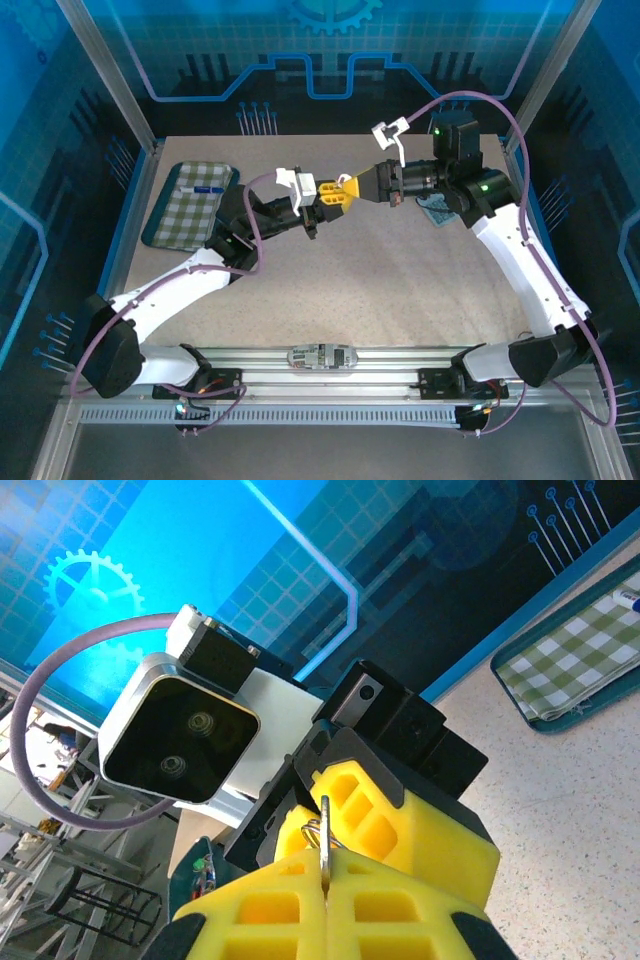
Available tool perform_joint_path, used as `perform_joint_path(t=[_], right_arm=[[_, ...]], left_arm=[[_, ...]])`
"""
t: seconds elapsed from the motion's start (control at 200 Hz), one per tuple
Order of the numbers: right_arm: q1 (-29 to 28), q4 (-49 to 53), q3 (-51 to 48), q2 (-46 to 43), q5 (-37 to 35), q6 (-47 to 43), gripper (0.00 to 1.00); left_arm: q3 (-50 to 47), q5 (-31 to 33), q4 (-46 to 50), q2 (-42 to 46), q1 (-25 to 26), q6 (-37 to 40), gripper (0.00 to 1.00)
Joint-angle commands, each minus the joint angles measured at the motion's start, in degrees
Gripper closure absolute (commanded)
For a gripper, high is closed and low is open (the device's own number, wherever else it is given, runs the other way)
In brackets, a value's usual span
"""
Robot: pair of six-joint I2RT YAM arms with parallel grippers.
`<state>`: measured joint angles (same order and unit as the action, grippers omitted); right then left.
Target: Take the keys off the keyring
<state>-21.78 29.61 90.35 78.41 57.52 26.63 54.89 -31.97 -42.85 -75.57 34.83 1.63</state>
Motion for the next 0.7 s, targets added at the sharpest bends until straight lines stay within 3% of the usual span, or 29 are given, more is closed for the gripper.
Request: perform_joint_path(t=[0.0, 0.18, 0.285, 0.425, 0.525, 0.625, 0.695], right_arm=[[0.6, -0.2, -0.8, -1.9, 1.2, -0.2, 1.0], [0.2, 2.3, -1.1, -2.6, -1.7, -4.5, 1.0], [-0.2, 2.7, -1.2, -2.3, -2.1, -5.0, 1.0], [-0.7, 2.4, -1.1, -2.2, -2.2, -4.9, 1.0], [-0.8, 2.3, -1.2, -2.4, -2.2, -4.7, 1.0], [-0.9, 2.3, -1.2, -2.6, -2.1, -4.4, 1.0], [-1.1, 2.3, -1.2, -2.6, -2.1, -4.5, 1.0]], left_arm=[[1.8, 2.6, 0.4, 2.7, 0.0, 1.5, 0.93], [1.6, 5.4, 3.6, 4.3, 0.0, 3.2, 0.95], [2.2, 4.0, 5.7, 4.5, -0.1, 3.1, 0.82], [3.3, 2.8, 7.4, 3.9, 0.0, 2.3, 0.77], [4.1, 2.6, 8.5, 3.4, 0.1, 2.2, 0.82], [4.3, 2.6, 8.3, 3.1, 0.2, 1.8, 0.74], [4.5, 2.3, 8.2, 3.0, 0.3, 1.8, 0.78]])
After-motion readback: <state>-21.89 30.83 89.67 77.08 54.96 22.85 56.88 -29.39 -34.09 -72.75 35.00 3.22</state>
